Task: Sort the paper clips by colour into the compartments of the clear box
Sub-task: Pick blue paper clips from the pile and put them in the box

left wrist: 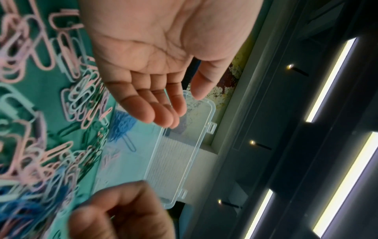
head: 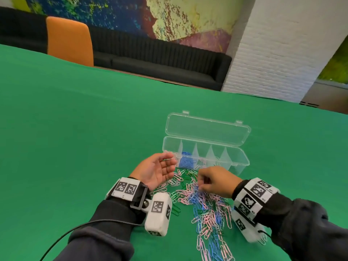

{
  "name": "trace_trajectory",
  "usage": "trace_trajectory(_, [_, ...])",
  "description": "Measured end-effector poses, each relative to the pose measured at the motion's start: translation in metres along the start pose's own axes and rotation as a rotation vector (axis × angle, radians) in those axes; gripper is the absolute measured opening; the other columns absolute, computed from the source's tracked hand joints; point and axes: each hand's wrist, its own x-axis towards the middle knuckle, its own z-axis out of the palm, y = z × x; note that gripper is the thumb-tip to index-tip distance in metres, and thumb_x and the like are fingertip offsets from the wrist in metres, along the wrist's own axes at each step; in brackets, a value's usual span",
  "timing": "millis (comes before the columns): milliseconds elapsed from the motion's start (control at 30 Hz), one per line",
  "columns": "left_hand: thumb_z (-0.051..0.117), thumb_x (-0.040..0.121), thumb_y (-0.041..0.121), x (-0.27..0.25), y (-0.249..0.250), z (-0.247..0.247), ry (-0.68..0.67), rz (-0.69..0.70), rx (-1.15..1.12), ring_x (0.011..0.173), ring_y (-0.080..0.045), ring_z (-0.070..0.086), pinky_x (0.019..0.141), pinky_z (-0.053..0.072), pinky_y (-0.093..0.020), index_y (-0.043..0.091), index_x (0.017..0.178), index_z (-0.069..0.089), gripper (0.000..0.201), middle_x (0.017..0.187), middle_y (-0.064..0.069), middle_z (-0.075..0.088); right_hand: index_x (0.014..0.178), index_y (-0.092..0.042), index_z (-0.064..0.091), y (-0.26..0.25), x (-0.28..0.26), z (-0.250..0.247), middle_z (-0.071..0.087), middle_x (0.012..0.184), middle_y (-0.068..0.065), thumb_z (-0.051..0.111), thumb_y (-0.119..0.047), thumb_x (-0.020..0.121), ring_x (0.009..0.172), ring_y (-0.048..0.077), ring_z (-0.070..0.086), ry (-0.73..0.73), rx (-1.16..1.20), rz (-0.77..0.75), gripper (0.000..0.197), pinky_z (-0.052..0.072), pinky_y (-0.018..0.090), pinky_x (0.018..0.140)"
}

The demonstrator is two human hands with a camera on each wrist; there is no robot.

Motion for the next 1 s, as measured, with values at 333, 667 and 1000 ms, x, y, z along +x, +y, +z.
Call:
trace_trajectory(333, [0.031, 0.100, 0.030, 0.006, -0.030, 0.020, -0.013, -0.240, -0.258, 0.071, -0.032, 0.069, 0.061, 0.058, -0.037, -0.003, 0.096, 0.058, 0.043, 0.086, -0.024, 0.067, 0.075, -0.026, 0.053, -0.013, 0.011, -0.031, 0.053, 0.067, -0.014, 0.063, -0.010, 0.086, 0.055, -0.006, 0.048, 0.204, 0.363, -0.047, 0.021, 0.037, 0.007, 0.053])
trace_trajectory(667, [0.036, 0.097, 0.017, 0.008, -0.029, 0.015, 0.121, -0.178, -0.291, 0.045, -0.019, 0.061, 0.041, 0.049, -0.019, 0.001, 0.082, 0.057, 0.029, 0.062, -0.013, 0.065, 0.085, -0.021, 0.051, -0.012, 0.007, 0.014, 0.049, 0.089, -0.002, 0.058, -0.018, 0.086, 0.082, 0.015, 0.045, -0.153, -0.317, -0.043, 0.007, 0.035, 0.025, 0.071])
trace_trajectory(1000, [0.036, 0.096, 0.020, 0.009, -0.038, 0.020, 0.054, -0.220, -0.166, 0.066, -0.027, 0.070, 0.060, 0.056, -0.031, 0.003, 0.086, 0.059, 0.031, 0.078, -0.018, 0.069, 0.065, -0.027, 0.047, -0.006, 0.011, -0.024, 0.046, 0.060, -0.013, 0.062, -0.020, 0.087, 0.056, -0.002, 0.040, 0.065, -0.005, 0.003, 0.027, 0.030, 0.009, 0.053])
